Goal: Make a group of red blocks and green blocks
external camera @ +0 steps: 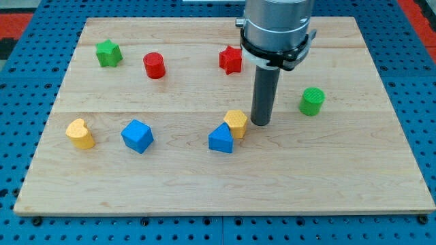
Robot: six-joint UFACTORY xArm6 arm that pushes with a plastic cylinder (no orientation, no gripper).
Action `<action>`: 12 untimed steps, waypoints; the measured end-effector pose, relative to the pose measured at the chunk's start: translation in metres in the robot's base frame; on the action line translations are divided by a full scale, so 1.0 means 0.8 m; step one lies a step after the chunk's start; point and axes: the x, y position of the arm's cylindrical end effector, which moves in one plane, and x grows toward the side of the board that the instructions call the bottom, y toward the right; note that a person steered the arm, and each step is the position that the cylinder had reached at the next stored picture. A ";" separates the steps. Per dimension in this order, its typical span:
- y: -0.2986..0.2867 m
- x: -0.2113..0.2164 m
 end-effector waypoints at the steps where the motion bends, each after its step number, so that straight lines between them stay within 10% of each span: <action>1: 0.024 0.001; 4: 0.168 0.000; 6: 0.035 -0.079; 8: 0.060 -0.015; 10: -0.129 -0.143; 12: -0.114 -0.067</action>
